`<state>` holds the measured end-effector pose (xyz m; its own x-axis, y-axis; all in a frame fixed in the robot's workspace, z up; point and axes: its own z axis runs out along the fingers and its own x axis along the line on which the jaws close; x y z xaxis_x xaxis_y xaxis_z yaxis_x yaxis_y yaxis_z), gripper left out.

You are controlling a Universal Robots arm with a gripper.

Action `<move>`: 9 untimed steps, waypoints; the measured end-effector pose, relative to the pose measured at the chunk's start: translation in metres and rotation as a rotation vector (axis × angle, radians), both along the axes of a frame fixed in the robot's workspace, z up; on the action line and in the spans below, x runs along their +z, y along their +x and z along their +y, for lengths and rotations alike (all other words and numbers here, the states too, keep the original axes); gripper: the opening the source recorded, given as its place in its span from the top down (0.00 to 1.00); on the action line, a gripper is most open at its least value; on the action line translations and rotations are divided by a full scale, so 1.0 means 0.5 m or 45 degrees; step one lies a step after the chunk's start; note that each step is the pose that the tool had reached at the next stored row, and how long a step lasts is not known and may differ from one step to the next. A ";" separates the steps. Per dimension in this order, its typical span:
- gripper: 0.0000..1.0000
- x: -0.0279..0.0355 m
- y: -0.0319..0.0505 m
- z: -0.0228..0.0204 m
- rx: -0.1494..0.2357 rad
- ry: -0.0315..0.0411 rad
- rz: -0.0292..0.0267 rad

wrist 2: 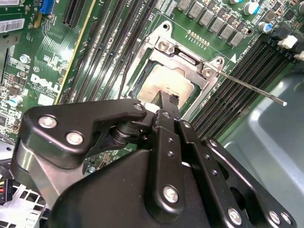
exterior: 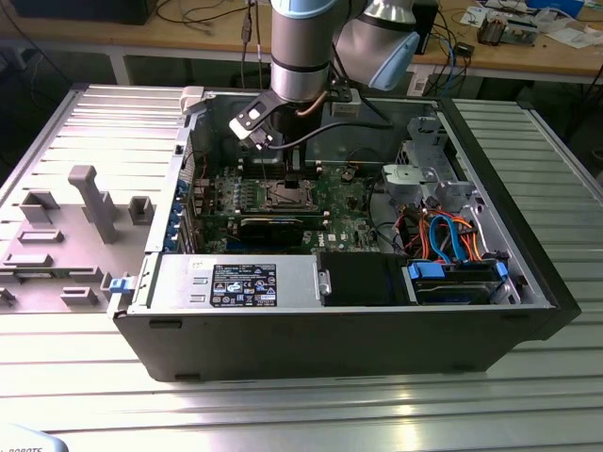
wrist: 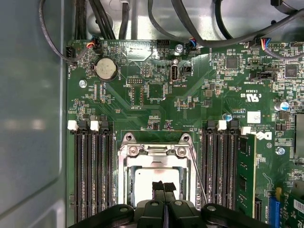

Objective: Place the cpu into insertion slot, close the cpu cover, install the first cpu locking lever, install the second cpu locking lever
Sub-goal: 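Install the first cpu locking lever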

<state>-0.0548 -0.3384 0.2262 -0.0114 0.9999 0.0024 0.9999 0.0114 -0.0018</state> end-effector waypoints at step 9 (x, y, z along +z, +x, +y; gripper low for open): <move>0.89 0.010 0.000 -0.0001 0.000 -0.0002 0.0003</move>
<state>-0.0548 -0.3385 0.2312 -0.0114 0.9999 0.0023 0.9999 0.0114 -0.0020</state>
